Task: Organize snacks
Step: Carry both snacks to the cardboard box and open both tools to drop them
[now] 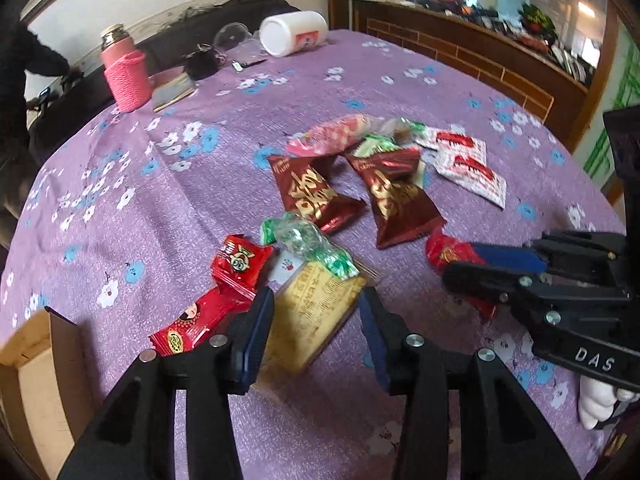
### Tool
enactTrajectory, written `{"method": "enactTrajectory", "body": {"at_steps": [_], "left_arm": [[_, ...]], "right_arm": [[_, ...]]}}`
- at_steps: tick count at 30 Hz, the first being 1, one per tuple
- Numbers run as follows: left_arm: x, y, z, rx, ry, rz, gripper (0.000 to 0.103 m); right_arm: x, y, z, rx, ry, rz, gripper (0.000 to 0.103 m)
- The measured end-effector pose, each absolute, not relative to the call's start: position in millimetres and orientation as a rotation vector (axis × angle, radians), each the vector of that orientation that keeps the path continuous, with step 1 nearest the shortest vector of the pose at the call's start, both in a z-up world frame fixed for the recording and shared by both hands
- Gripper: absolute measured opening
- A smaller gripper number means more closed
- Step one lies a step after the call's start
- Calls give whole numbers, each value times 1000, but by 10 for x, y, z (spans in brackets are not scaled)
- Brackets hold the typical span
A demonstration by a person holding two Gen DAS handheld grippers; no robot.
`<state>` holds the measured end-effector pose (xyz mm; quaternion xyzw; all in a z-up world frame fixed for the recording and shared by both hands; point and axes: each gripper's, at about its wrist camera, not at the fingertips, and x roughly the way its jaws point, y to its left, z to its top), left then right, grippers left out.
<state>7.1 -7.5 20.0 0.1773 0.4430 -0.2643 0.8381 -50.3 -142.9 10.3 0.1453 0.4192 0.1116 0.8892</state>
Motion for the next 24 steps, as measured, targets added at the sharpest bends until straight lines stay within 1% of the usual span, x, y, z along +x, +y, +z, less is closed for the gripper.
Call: {"method": "enactTrajectory", "body": {"at_steps": [1,2,4,6,8,9,10,11,12,13,19,20,21,22,23,24], "left_arm": [[47,-79,210,373,945,-566,40],[17,-71,220,363,953,-584,34],[-56,-32,246,340,978,-614,26],[-126,19,280,306,1000,-637,25],[-198,73,341,288,985,-644,26],[-215,93,372,283,971,-641,28],[-217,112,396,277,961,-636,41],[-212,117,407,283,944,-624,60],[-204,110,405,299,931,-610,67],[-198,78,384,327,913,-597,69],[-134,-149,132,477,925,-602,69],[-127,-147,141,463,920,-611,69],[-109,-128,135,442,942,-618,66],[-109,-117,138,423,950,-624,46],[-112,-100,145,391,964,-650,32],[-124,-98,149,379,968,-657,32]], "right_arm": [[-497,-1438,95,312,872,236,20],[-497,-1455,93,324,873,239,20],[-500,-1485,78,337,874,244,20],[-502,-1483,80,335,875,244,20],[-502,-1478,84,334,875,244,20],[-501,-1478,87,337,876,245,21],[-501,-1477,86,340,876,246,20],[-500,-1475,85,343,877,247,20],[-503,-1473,86,344,877,247,20],[-502,-1476,87,345,877,247,20],[-492,-1502,84,355,874,252,20],[-491,-1508,82,359,874,252,21],[-489,-1515,78,363,874,253,21],[-488,-1525,75,365,873,255,21],[-485,-1528,72,367,873,256,21],[-487,-1530,75,368,872,256,21]]}}
